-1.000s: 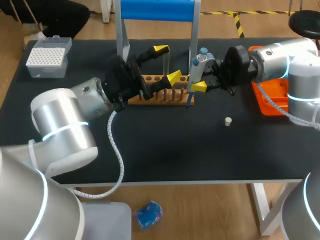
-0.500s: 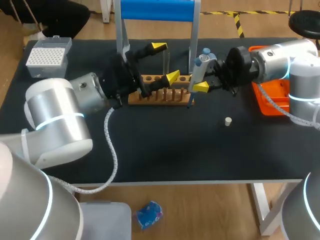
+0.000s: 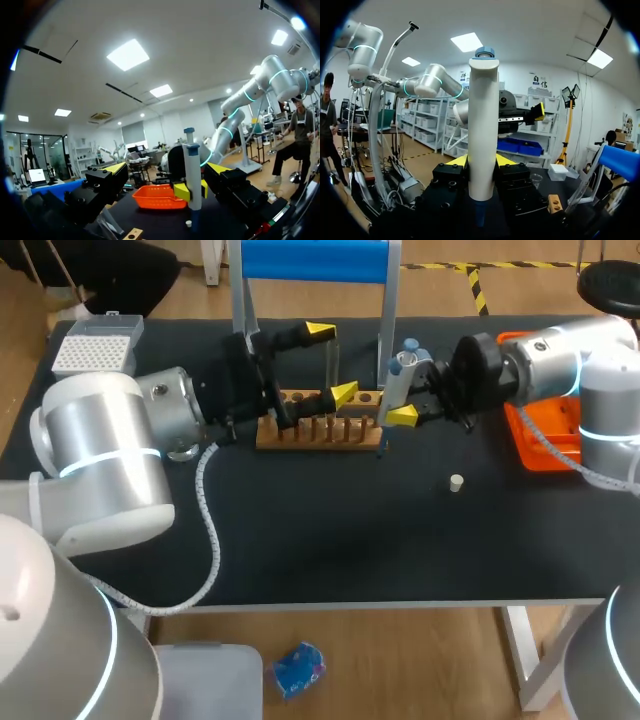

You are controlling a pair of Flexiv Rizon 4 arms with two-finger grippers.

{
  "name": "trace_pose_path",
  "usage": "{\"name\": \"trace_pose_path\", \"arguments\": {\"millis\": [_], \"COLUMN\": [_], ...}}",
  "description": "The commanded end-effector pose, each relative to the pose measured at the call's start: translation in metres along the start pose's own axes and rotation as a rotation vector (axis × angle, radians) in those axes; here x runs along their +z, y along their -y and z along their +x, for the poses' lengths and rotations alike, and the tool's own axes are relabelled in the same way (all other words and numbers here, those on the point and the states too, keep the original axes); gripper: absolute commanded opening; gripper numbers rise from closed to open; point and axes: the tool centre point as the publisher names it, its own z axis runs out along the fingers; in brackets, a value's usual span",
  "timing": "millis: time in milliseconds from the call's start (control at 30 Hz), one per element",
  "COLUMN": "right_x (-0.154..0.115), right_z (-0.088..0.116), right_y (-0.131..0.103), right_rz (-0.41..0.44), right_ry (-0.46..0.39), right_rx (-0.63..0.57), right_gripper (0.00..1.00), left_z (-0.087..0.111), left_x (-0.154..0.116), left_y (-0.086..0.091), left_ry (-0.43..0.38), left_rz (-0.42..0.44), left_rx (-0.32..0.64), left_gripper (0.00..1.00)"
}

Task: Invert the test tube, pick up the pipette, mount the tip to pipette, aspirate from beaker and dispense into the tube, eject the tip, return the pipette, and cap with the stopper.

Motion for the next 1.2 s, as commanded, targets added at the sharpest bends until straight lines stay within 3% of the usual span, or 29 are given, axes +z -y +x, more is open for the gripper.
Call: {"name": "trace_pose_path", "arguments": {"millis": [33, 300, 1200], "right_x": [0.002, 0.012, 0.029], "right_z": [-0.003, -0.010, -0.032], "right_y": [-0.006, 0.000, 0.016], "right_rz": [0.027, 0.056, 0.015], "right_ry": [0.000, 0.006, 0.047], "right_rx": [0.003, 0.002, 0.008], "right_gripper": [0.00, 0.00, 0.00], "left_z": [0.001, 0.002, 0.009], "left_x": [0.005, 0.007, 0.007], "left_y": [-0.005, -0.010, -0.026], "left_ry": [0.001, -0.005, -0.026], "left_rz": [-0.013, -0.086, -0.162], "left_rx": [-0.001, -0.018, -0.118], "left_gripper": [1.00, 1.00, 1.00]}}
